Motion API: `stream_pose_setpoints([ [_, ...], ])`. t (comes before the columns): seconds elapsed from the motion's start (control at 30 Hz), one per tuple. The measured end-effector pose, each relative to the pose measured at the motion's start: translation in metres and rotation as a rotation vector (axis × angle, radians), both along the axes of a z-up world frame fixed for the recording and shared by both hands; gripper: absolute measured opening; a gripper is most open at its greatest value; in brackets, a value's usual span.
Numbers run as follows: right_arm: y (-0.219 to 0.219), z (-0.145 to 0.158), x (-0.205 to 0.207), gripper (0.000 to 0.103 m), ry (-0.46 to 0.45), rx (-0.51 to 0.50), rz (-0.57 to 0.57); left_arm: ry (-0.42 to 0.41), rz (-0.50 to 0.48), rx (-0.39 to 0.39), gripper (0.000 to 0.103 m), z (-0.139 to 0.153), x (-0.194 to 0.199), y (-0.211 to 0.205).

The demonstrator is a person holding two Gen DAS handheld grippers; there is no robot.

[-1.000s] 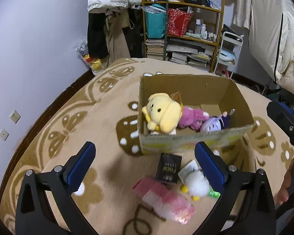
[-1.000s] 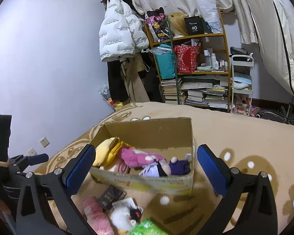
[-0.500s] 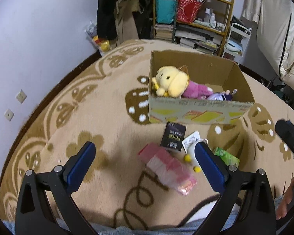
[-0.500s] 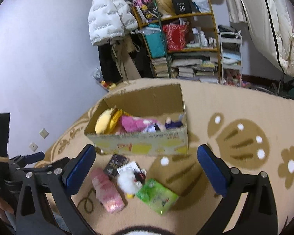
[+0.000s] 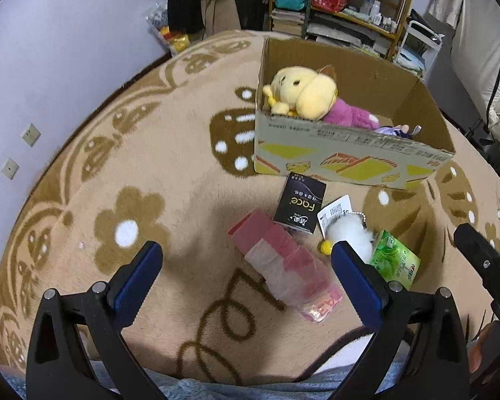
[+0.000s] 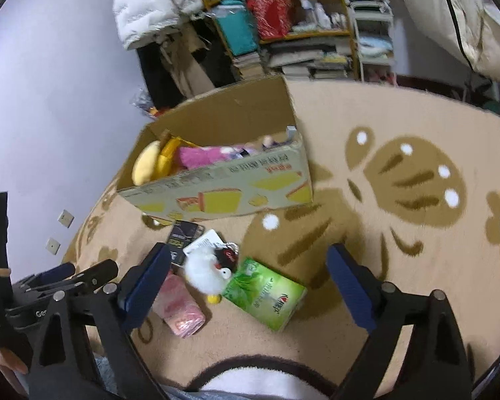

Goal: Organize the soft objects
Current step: 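Lower the left tool to the pink rolled bag while the right tool approaches the green tissue packet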

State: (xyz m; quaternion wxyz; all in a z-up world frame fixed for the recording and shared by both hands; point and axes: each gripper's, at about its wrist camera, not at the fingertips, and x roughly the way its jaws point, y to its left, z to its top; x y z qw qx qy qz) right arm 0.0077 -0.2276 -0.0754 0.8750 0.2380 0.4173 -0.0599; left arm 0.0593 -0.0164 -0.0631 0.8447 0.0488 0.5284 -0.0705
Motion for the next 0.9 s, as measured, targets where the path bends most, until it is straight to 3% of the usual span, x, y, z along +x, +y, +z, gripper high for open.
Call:
stream_pose_setpoints([
  [0.57,0.0,-0.063,0.032,0.098,0.191,0.089,-0.006,0.135,0.026,0.005,0.1,-0.054,0.022,-0.013],
  [0.67,0.002,-0.071,0.035,0.089,0.224,0.096,0.004,0.159,0.024,0.014,0.1,-0.063,0.025,-0.017],
  [0.9,-0.004,-0.088,0.038,0.088,0.279,0.145,-0.021,0.207,0.0,0.042,0.1,-0.083,0.026,-0.027],
])
